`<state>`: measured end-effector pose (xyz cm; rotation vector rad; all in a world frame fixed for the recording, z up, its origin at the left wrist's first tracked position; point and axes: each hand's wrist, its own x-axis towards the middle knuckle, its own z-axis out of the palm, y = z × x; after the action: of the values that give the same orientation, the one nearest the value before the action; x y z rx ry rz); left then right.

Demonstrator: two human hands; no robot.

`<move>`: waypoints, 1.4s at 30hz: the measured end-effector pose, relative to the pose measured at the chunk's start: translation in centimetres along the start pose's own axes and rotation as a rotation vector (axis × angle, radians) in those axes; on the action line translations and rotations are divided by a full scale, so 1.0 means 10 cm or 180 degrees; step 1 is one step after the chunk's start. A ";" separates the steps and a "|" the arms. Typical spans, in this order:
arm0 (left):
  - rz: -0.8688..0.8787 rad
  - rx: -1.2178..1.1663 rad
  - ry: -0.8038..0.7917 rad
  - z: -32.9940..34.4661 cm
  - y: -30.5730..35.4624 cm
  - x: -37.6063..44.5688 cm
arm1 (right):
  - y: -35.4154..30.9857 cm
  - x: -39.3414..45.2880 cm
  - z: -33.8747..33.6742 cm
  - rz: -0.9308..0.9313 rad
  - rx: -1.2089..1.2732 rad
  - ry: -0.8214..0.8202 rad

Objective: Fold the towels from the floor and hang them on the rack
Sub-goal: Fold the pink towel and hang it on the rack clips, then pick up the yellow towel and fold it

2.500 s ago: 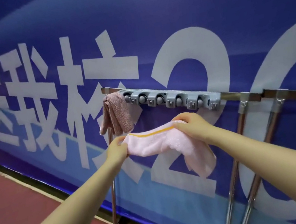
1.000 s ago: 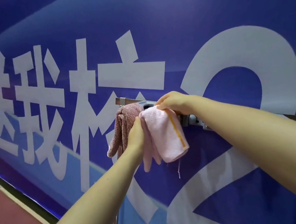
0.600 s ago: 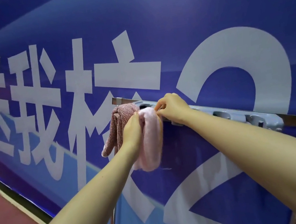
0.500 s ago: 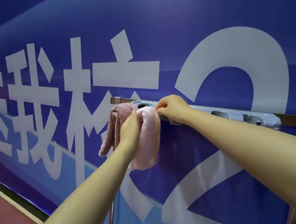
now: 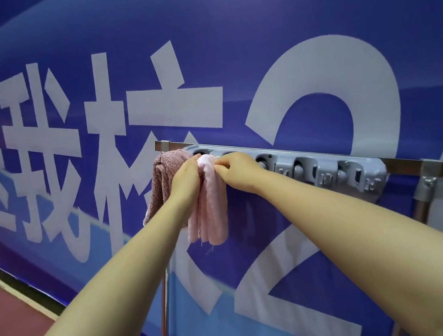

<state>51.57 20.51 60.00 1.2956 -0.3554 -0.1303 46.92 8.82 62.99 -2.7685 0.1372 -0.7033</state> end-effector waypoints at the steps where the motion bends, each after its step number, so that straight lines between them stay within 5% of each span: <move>1: 0.0069 0.0225 -0.0026 0.00 0.03 -0.03 | -0.02 -0.05 0.00 0.0019 -0.0040 -0.0006; 10: 0.1010 0.1366 -0.0103 0.00 0.34 -0.75 | 0.04 -1.12 -0.24 0.0249 0.0400 0.0384; 15: 0.0894 0.1072 -0.0042 0.31 0.37 -1.28 | 0.18 -2.01 -0.40 0.0672 0.1233 0.0390; 20: 0.0502 0.0715 -0.0637 0.92 0.01 -2.02 | 0.45 -2.94 -0.56 0.1169 0.1875 0.0749; 29: -0.0122 0.0830 -0.1959 1.73 -1.44 -3.48 | 1.48 -4.71 -0.21 0.2255 0.1427 0.1053; 34: -0.0643 0.1080 -0.2293 1.96 -2.61 -4.04 | 2.12 -5.92 0.32 0.3527 0.1553 0.1411; 42: -0.1469 0.1822 -0.2595 2.05 -4.27 -4.69 | 2.87 -7.47 1.34 0.5030 0.2048 0.1109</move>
<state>5.23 3.66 15.13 1.8416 -0.8193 -1.0258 -12.85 -3.41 9.47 -1.2154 1.5529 -0.5255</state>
